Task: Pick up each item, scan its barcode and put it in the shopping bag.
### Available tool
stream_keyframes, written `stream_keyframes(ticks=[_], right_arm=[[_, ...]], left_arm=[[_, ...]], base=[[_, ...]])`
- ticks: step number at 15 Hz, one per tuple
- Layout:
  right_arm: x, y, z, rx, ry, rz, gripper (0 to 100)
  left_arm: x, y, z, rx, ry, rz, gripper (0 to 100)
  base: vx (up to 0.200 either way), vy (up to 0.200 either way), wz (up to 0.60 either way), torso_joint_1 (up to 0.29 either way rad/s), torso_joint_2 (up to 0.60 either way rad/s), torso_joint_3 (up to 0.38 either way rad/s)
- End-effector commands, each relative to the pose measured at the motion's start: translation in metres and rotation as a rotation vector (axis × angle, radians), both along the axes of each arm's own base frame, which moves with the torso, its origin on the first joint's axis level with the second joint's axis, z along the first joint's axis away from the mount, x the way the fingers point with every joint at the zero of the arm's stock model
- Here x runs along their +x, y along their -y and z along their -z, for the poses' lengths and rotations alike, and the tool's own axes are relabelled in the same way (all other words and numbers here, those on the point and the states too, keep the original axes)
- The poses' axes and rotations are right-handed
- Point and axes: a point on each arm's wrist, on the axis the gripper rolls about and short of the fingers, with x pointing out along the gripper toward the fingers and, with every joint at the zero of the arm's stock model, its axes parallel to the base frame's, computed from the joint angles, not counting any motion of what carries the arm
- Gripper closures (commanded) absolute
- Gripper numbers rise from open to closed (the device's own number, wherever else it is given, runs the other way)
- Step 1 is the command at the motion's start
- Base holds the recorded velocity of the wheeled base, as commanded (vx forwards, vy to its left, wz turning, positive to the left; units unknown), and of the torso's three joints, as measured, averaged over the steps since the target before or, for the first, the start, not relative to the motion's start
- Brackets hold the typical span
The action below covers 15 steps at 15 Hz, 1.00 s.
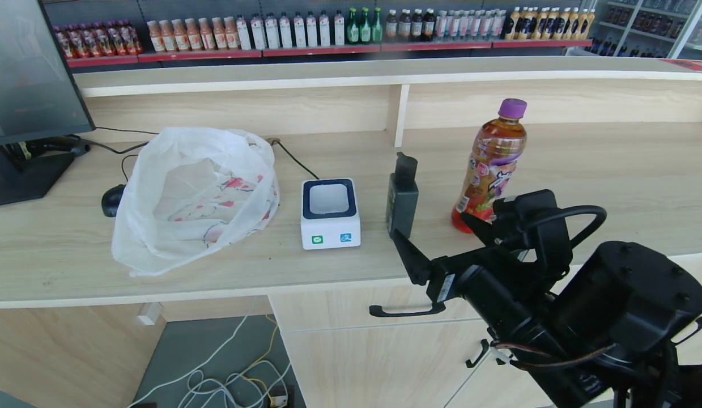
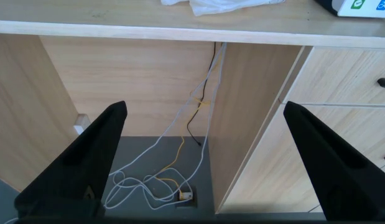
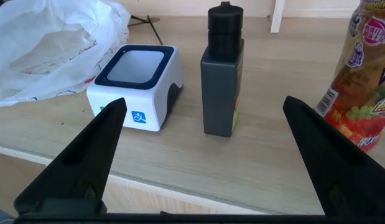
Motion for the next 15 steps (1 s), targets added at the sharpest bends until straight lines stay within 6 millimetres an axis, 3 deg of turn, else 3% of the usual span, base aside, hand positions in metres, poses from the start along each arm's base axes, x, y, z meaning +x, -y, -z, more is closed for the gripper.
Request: stream_keyframes(ticks=[1,5,10,15], right_arm=[[0.012,-0.014,0.006,0.018,0.02,0.002,0],[0.02,-0.021,0.014,-0.034,0.028,0.021,0],[0.046,-0.03,0.015,-0.069,0.089,0.078,0],[0.065,-0.02,0.02,-0.074,0.085,0.134,0]], left_arm=[[0.0,0.0,0.0,0.0,0.001,0.0,0],[0.0,0.0,0.0,0.0,0.001,0.0,0],[0.0,0.0,0.0,0.0,0.001,0.0,0],[0.0,0.0,0.0,0.0,0.001,0.0,0]], base=[[0.0,0.0,0.0,0.0,0.0,0.0],[0.0,0.0,0.0,0.0,0.0,0.0],[0.0,0.0,0.0,0.0,0.0,0.0],[0.0,0.0,0.0,0.0,0.0,0.0]])
